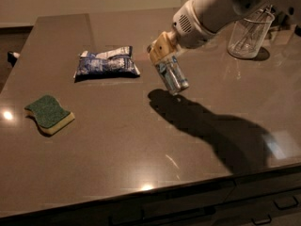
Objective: Place redbull can upright
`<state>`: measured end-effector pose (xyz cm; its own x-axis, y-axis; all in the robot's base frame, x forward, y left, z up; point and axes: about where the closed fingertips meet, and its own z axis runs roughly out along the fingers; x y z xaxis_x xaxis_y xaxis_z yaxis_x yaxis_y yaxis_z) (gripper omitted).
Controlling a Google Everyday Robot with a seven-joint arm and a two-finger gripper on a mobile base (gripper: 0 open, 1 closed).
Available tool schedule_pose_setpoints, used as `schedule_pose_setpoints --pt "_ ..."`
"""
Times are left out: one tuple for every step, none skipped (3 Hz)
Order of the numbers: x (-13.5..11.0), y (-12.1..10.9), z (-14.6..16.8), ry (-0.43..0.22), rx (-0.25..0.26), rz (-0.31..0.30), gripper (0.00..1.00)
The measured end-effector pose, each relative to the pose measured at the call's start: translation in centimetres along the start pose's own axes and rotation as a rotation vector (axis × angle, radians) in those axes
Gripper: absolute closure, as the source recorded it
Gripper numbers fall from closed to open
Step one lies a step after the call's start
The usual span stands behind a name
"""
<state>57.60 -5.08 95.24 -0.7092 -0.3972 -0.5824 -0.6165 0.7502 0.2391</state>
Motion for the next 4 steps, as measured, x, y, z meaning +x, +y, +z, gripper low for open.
schedule_pose_setpoints --pt "-2.4 -1.8 -1.3 -0.132 -0.044 -0.099 1.0" --pt "-4.4 -3.8 -2.6 -0.275 -0.085 -0.188 1.0" --pt "-5.3 -5.6 -3.0 -0.4 -0.107 -0.265 1.0" --pt "-5.3 -6.6 -2.6 -0.562 -0.113 -0.321 1.0"
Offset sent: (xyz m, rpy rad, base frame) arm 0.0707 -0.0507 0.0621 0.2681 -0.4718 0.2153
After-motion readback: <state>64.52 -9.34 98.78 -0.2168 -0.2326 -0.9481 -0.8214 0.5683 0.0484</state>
